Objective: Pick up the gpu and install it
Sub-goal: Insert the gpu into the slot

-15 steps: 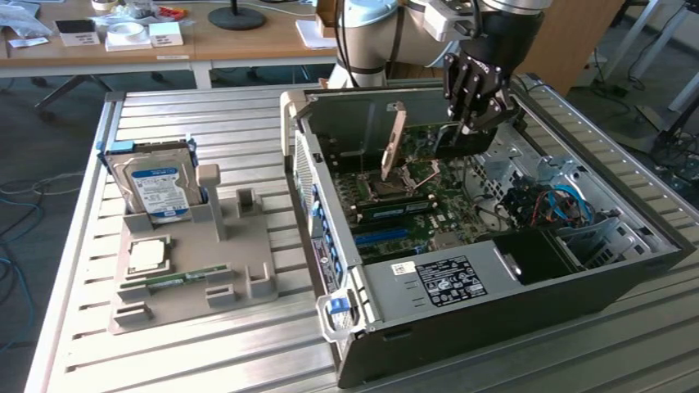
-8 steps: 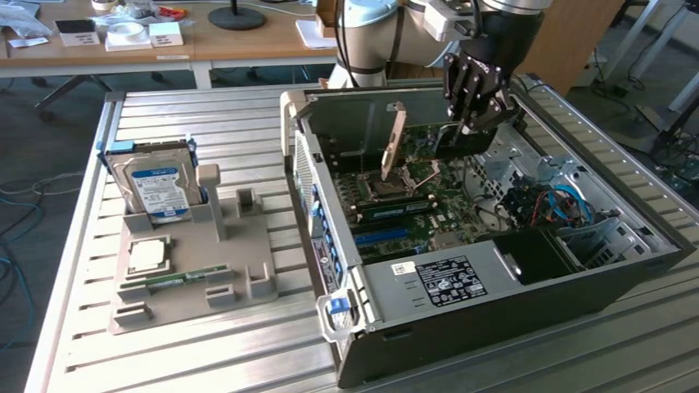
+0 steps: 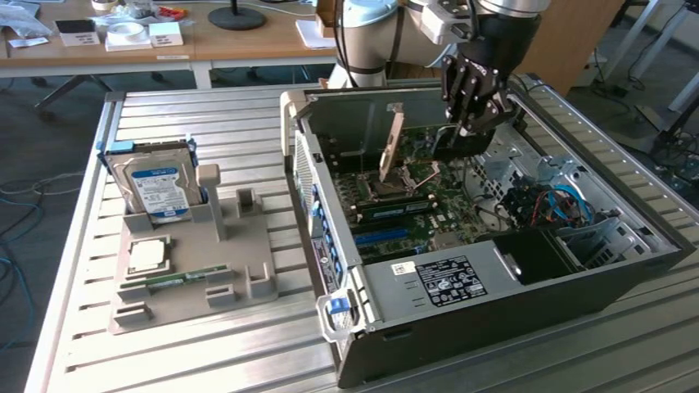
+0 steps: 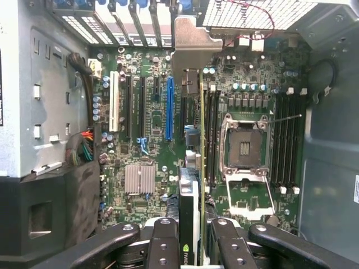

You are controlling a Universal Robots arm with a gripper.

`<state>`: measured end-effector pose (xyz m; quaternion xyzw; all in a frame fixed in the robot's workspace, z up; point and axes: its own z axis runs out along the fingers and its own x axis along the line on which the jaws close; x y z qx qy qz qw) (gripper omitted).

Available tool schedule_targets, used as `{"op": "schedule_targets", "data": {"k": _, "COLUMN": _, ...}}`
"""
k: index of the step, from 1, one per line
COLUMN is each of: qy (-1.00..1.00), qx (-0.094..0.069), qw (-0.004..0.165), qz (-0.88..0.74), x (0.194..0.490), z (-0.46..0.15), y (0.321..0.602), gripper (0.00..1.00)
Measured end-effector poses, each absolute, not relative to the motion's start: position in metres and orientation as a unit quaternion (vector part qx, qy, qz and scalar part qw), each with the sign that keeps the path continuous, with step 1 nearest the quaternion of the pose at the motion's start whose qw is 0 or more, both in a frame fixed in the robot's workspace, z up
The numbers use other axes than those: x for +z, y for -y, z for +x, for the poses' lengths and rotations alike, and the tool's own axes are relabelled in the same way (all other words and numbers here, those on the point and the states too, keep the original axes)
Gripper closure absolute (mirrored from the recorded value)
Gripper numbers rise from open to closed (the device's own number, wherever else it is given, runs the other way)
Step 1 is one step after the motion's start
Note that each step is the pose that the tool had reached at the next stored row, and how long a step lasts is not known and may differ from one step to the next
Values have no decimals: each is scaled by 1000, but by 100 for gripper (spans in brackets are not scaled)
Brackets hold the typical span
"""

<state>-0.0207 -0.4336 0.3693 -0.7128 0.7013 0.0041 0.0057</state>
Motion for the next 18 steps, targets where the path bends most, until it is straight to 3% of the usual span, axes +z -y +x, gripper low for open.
{"op": "schedule_targets", "data": {"k": 18, "qy": -701, "qx": 5, "qw": 7, "qz": -713, "x": 359, "z": -23, "y": 434, "gripper": 73}}
